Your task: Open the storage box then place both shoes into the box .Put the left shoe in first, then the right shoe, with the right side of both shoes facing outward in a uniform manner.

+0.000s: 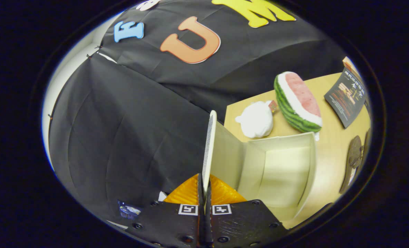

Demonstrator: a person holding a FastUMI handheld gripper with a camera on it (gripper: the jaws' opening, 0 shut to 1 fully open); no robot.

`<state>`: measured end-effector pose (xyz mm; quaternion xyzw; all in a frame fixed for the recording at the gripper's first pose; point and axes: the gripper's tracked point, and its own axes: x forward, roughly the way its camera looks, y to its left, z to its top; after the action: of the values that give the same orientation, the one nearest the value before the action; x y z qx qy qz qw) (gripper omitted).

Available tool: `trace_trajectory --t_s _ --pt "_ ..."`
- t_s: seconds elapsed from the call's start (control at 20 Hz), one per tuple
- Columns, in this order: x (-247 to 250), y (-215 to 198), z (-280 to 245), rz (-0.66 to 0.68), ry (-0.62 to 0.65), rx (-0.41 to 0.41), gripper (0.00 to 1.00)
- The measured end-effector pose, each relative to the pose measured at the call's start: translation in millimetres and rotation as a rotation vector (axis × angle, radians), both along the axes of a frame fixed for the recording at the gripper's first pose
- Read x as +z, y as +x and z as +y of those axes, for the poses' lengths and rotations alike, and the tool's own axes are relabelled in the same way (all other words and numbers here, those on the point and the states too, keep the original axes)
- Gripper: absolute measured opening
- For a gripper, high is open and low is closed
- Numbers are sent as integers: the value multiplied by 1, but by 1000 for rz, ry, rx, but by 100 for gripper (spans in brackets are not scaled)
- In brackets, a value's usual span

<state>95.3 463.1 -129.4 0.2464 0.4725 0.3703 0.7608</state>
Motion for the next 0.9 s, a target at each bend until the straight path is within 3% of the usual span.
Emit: trace_trajectory --t_s 0.3,0.35,0.45,0.6,0.7,0.9 --pt "-2 -10 58 12 -13 8 3" --pt "-4 -11 64 10 -21 7 9" --pt "-4 -10 66 7 -35 4 9" --pt "-8 -9 65 11 -62 8 25" --pt "-8 -8 61 22 -54 3 57" --pt "-4 -4 41 17 -38 8 82"
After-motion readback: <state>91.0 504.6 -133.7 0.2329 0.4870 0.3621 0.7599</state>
